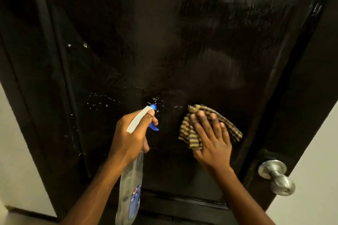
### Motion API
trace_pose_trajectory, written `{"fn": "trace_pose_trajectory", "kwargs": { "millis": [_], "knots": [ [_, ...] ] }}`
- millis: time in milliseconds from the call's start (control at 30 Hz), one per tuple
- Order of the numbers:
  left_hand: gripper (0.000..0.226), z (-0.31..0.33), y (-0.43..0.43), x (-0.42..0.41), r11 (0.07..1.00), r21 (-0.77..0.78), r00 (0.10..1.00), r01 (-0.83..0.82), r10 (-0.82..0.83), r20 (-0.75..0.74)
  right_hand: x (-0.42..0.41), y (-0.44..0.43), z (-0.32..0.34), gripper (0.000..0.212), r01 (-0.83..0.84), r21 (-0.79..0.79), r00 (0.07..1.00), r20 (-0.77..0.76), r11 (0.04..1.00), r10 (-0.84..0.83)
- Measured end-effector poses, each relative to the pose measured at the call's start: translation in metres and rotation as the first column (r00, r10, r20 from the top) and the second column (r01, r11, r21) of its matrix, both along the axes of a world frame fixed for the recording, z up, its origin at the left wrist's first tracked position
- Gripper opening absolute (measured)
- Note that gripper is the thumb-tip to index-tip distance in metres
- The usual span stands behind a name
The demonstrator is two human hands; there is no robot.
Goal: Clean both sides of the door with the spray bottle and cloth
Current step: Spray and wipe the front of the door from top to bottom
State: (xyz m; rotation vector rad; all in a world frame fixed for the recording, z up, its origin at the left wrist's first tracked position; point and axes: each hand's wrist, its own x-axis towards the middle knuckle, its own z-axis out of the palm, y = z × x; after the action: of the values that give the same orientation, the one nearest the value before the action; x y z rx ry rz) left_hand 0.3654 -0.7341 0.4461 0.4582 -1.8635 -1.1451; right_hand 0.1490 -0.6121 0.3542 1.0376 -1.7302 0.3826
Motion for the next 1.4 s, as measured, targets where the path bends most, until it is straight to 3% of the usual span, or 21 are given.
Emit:
{"fn": "trace_pose_trajectory", "kwargs": {
  "millis": [167,300,433,533,633,700,767,900,967,1033,1100,1200,1300,1400],
  "knots": [
    [0.032,0.002,-0.028,0.011,0.994,-0.026,0.993,0.108,-0.106,0.045,0.017,-0.022,0.034,0.07,0.104,-0.367,0.972,0.236,0.924,-0.016],
    [0.038,0.003,-0.049,0.026,0.987,-0.011,0.986,0.163,-0.163,0.045,0.048,-0.065,0.089,0.071,0.129,-0.504,0.939,0.34,0.854,0.059],
    [0.039,-0.001,-0.062,0.038,0.985,0.029,0.985,0.169,-0.169,0.035,0.07,-0.095,0.088,0.064,0.043,-0.354,0.983,0.182,0.934,0.024],
    [0.036,-0.004,-0.069,0.044,0.988,0.031,0.989,0.149,-0.149,0.017,0.072,-0.098,0.043,0.061,-0.004,-0.115,0.999,0.033,0.993,0.008],
    [0.032,-0.004,-0.07,0.047,0.992,0.007,0.992,0.123,-0.123,0.017,0.059,-0.076,-0.014,0.072,-0.025,0.088,0.998,-0.058,0.996,0.03],
    [0.031,-0.004,-0.069,0.047,0.993,0.007,0.993,0.12,-0.12,0.014,0.045,-0.052,-0.033,0.073,0.007,0.069,0.999,-0.045,0.998,-0.004],
    [0.032,-0.002,-0.068,0.047,0.992,0.011,0.992,0.127,-0.127,0.007,0.033,-0.035,-0.024,0.067,0.048,-0.058,0.999,0.013,0.997,-0.048],
    [0.032,-0.003,-0.067,0.045,0.991,0.012,0.991,0.132,-0.132,0.01,0.038,-0.049,0.047,0.076,0.129,-0.41,0.964,0.267,0.903,-0.016],
    [0.032,-0.003,-0.066,0.042,0.99,0.019,0.99,0.139,-0.139,0.008,0.051,-0.07,0.077,0.076,0.141,-0.482,0.946,0.323,0.865,0.026],
    [0.033,-0.003,-0.065,0.039,0.99,0.027,0.99,0.142,-0.142,0.007,0.061,-0.085,0.081,0.069,0.086,-0.381,0.978,0.207,0.921,-0.006],
    [0.033,-0.004,-0.064,0.035,0.989,0.035,0.989,0.147,-0.147,0.01,0.063,-0.091,0.058,0.062,0.011,-0.155,1.0,0.031,0.988,-0.006],
    [0.036,-0.006,-0.062,0.031,0.984,0.025,0.985,0.174,-0.175,0.006,0.053,-0.075,0.002,0.059,-0.023,0.098,0.995,-0.094,0.995,0.032],
    [0.037,-0.009,-0.065,0.032,0.985,0.009,0.985,0.174,-0.174,0.02,0.037,-0.047,-0.026,0.069,0.025,0.037,0.998,-0.063,0.999,-0.023],
    [0.036,-0.012,-0.072,0.034,0.989,0.036,0.989,0.144,-0.146,0.041,0.03,-0.041,-0.001,0.075,0.055,-0.185,0.995,0.089,0.981,-0.039]
  ]
}}
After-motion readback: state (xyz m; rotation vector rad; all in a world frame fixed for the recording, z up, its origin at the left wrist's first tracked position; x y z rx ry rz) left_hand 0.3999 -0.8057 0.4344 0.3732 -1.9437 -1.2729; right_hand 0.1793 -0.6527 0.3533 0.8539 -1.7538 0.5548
